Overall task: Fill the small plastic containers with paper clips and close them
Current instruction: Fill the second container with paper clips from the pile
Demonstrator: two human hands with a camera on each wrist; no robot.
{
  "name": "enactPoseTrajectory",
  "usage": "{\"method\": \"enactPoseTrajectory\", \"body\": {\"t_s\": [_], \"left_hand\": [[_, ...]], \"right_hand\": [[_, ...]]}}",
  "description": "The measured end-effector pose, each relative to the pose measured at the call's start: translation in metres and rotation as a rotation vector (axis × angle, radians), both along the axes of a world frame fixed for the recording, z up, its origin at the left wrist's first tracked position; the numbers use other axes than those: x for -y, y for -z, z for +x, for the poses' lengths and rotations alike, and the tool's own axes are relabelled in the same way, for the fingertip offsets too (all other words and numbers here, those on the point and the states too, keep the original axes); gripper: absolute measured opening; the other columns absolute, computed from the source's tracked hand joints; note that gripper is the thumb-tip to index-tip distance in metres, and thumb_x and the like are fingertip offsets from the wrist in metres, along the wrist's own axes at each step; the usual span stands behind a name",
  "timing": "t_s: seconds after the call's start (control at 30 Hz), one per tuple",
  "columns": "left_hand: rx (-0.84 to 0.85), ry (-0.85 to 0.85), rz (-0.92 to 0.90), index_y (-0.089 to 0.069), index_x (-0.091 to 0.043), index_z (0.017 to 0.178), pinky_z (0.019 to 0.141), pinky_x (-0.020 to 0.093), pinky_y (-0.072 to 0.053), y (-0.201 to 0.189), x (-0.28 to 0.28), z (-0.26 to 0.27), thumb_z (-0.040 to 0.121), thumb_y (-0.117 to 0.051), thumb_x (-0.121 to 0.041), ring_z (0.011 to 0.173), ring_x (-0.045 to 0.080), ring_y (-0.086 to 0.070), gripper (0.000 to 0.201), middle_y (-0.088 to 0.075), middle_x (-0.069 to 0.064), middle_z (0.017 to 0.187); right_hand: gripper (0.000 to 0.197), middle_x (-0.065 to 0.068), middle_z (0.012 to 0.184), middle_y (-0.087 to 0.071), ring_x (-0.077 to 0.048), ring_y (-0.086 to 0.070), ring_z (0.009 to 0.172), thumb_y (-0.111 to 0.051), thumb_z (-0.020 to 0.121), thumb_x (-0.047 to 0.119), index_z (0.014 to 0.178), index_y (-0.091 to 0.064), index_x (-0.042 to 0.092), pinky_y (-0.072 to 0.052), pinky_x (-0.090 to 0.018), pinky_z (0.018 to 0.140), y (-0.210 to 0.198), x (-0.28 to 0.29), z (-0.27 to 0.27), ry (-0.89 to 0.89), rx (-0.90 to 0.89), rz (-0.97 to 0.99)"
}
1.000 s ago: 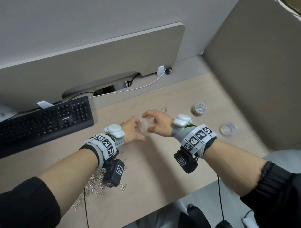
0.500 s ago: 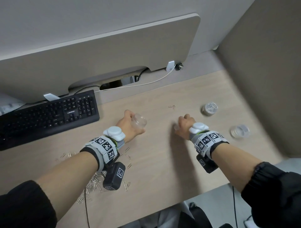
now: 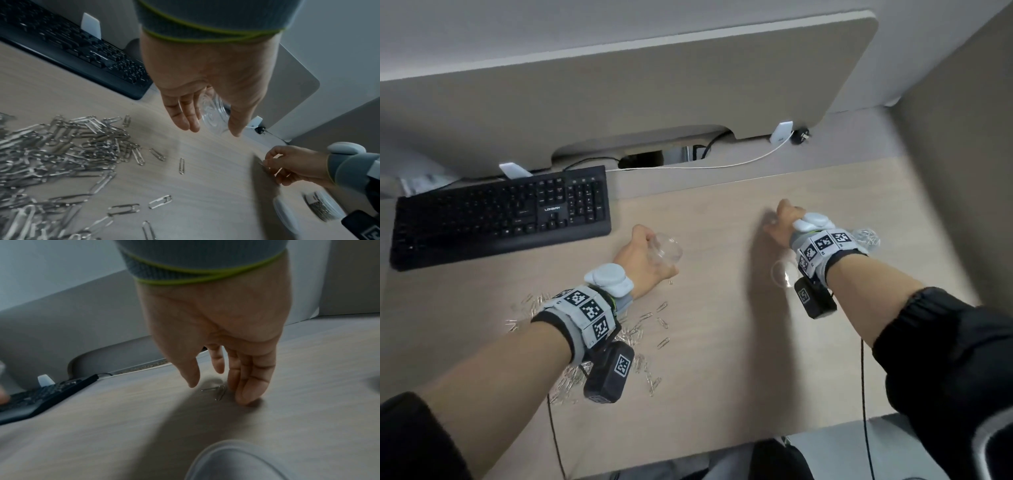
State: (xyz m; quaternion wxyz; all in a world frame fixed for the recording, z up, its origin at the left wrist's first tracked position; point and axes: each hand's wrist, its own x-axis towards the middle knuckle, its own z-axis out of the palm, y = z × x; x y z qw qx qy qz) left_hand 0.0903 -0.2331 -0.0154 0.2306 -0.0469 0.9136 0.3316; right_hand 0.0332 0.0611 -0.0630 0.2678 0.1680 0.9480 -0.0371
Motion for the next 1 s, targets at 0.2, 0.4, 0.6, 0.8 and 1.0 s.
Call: {"method": "enactPoseTrajectory", "body": {"t_s": [0.2, 0.4, 0.6, 0.8, 1.0], "left_hand": [[0.037, -0.078, -0.004, -0.040, -0.016, 0.115, 0.071, 0.038, -0.056, 0.000, 0.043, 0.008, 0.074, -0.082, -0.030, 0.090, 0.026, -0.064, 0.061, -0.060, 0.004, 0.110], [0.035, -0.128, 0.003, -0.039, -0.017, 0.115, 0.076, 0.046, -0.058, -0.001, 0.081, 0.024, 0.075, -0.082, -0.030, 0.088, 0.024, -0.065, 0.061, -0.060, 0.002, 0.108], [0.075, -0.059, -0.038, -0.036, -0.019, 0.115, 0.074, 0.050, -0.058, -0.004, 0.137, 0.042, 0.073, -0.082, -0.042, 0.087, 0.028, -0.066, 0.066, -0.061, 0.005, 0.107], [0.079, -0.063, -0.045, -0.035, -0.021, 0.112, 0.071, 0.046, -0.057, 0.001, 0.195, 0.071, 0.072, -0.082, -0.039, 0.081, 0.025, -0.065, 0.065, -0.061, 0.003, 0.103], [0.071, -0.120, -0.017, -0.038, -0.016, 0.112, 0.045, 0.022, -0.044, 0.002, 0.226, 0.089, 0.076, -0.082, -0.036, 0.061, 0.013, -0.055, 0.059, -0.058, -0.001, 0.087]], "right_hand": [[0.027, -0.016, 0.118, -0.060, -0.033, -0.059, 0.112, -0.052, 0.095, 0.018, 0.118, -0.060, 0.005, -0.047, -0.037, 0.088, 0.003, 0.052, -0.014, -0.163, 0.061, -0.102], [0.025, 0.001, 0.118, -0.065, -0.015, -0.066, 0.106, -0.049, 0.096, 0.008, 0.115, -0.064, 0.013, -0.049, -0.020, 0.077, 0.008, 0.143, 0.003, -0.339, 0.140, -0.119], [0.027, -0.007, 0.121, -0.065, -0.024, -0.065, 0.100, -0.051, 0.096, 0.011, 0.120, -0.063, 0.008, -0.044, -0.028, 0.073, 0.003, 0.214, 0.045, -0.456, 0.151, -0.124], [0.022, -0.006, 0.114, -0.068, -0.023, -0.066, 0.097, -0.054, 0.094, 0.016, 0.112, -0.066, 0.010, -0.047, -0.027, 0.074, 0.015, 0.275, 0.087, -0.460, 0.161, -0.149], [0.074, -0.012, 0.118, -0.044, -0.029, -0.057, 0.087, -0.066, 0.080, 0.060, 0.125, -0.039, 0.008, -0.046, -0.036, 0.067, 0.005, 0.290, 0.103, -0.319, -0.017, -0.195]]}}
